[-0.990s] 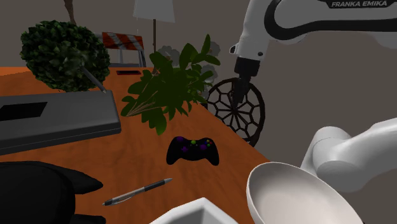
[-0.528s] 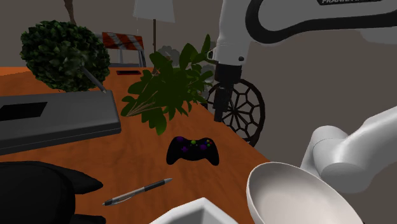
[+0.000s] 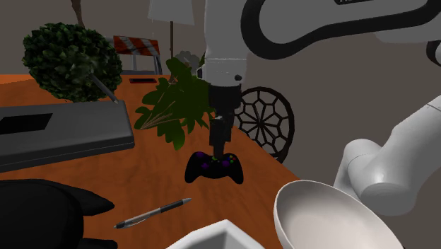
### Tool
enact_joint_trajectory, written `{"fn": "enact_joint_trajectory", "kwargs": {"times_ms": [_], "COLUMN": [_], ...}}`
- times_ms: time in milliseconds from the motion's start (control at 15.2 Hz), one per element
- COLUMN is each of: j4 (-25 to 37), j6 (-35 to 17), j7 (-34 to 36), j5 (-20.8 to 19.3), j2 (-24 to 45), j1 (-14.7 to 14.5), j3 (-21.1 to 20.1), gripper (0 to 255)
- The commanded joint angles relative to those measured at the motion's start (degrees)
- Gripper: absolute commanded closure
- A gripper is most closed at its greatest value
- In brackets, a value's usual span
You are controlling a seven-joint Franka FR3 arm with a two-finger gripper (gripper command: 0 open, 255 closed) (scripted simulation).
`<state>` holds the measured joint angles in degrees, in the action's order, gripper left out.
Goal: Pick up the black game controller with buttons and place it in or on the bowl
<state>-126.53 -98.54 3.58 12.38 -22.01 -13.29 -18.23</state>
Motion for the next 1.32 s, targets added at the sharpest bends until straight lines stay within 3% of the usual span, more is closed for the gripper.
{"fn": "enact_joint_trajectory", "kwargs": {"times_ms": [0,462,990,1056,1254], "j4": [1.0,-4.7,-4.7,-4.8,-5.1], "j6": [-0.2,-6.0,-6.0,-6.2,-6.1], "j7": [1.0,0.8,0.8,1.1,1.8], "j5": [0.2,0.9,0.9,1.0,1.4], "j2": [1.7,1.7,1.7,1.7,1.2], "j1": [-0.8,-1.3,-1.3,-1.4,-1.8], "j3": [-1.4,-2.2,-2.2,-2.4,-2.9], "gripper": [0,0,0,255,255]}}
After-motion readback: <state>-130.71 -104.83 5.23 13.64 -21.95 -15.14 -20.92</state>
